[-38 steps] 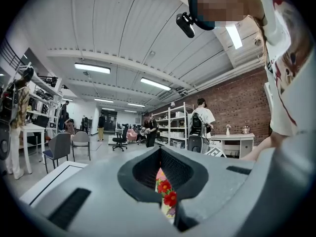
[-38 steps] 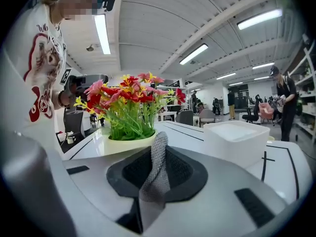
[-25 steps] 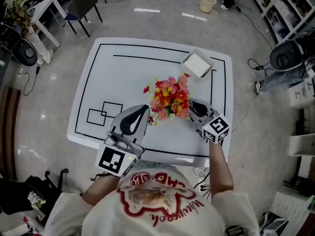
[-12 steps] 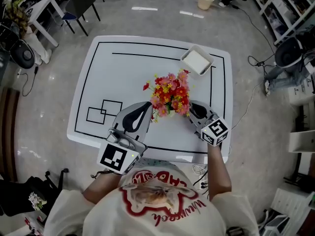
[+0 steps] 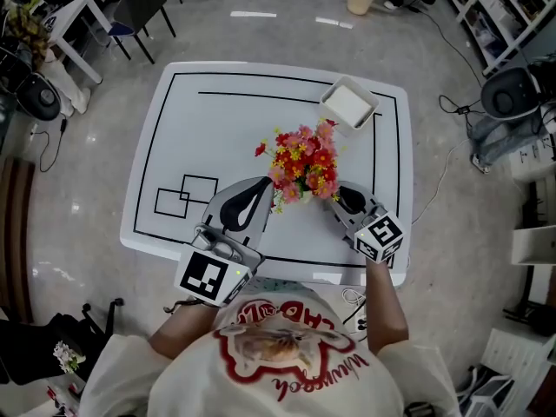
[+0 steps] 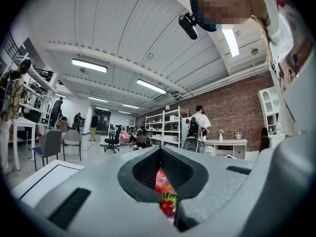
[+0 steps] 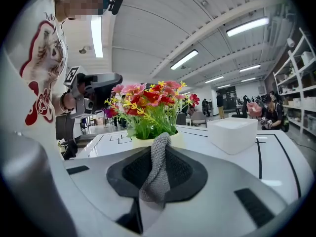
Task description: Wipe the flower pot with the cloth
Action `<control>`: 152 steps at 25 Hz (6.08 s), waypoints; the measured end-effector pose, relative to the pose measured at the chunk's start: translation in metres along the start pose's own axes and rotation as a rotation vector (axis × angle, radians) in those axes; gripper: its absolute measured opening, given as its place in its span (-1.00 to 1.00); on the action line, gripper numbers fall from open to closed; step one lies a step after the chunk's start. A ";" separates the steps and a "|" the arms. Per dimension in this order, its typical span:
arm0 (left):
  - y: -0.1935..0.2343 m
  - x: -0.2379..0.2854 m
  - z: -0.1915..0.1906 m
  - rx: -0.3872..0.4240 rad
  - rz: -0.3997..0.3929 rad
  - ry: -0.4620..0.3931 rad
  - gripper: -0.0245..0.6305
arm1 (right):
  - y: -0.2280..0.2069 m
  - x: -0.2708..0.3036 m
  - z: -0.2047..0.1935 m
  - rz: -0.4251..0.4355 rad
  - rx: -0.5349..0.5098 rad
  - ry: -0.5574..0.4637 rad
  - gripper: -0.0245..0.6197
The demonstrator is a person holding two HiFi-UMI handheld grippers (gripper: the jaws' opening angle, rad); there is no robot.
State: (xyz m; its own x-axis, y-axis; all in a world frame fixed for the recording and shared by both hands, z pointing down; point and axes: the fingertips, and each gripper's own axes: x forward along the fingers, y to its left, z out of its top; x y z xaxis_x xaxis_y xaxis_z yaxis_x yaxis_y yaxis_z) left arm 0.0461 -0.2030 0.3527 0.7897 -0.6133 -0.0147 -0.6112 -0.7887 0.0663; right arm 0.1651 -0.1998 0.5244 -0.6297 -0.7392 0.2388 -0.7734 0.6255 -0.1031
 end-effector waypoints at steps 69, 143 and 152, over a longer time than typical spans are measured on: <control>0.015 -0.020 -0.007 -0.050 -0.074 0.004 -0.92 | 0.072 0.043 0.007 -0.313 0.140 -0.050 -0.72; -0.051 0.007 0.059 0.208 -0.399 -0.077 -0.78 | 0.117 -0.020 0.247 0.244 -0.102 -0.228 -0.53; -0.003 0.010 0.071 0.118 -0.240 -0.086 -0.80 | 0.089 -0.046 0.247 0.114 -0.218 -0.268 -0.58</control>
State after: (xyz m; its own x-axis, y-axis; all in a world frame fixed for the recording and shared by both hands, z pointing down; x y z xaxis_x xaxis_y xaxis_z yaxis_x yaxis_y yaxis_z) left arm 0.0515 -0.2099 0.2810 0.9085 -0.4056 -0.1011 -0.4128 -0.9084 -0.0655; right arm 0.1070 -0.1716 0.2656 -0.7300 -0.6829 -0.0272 -0.6817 0.7247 0.1009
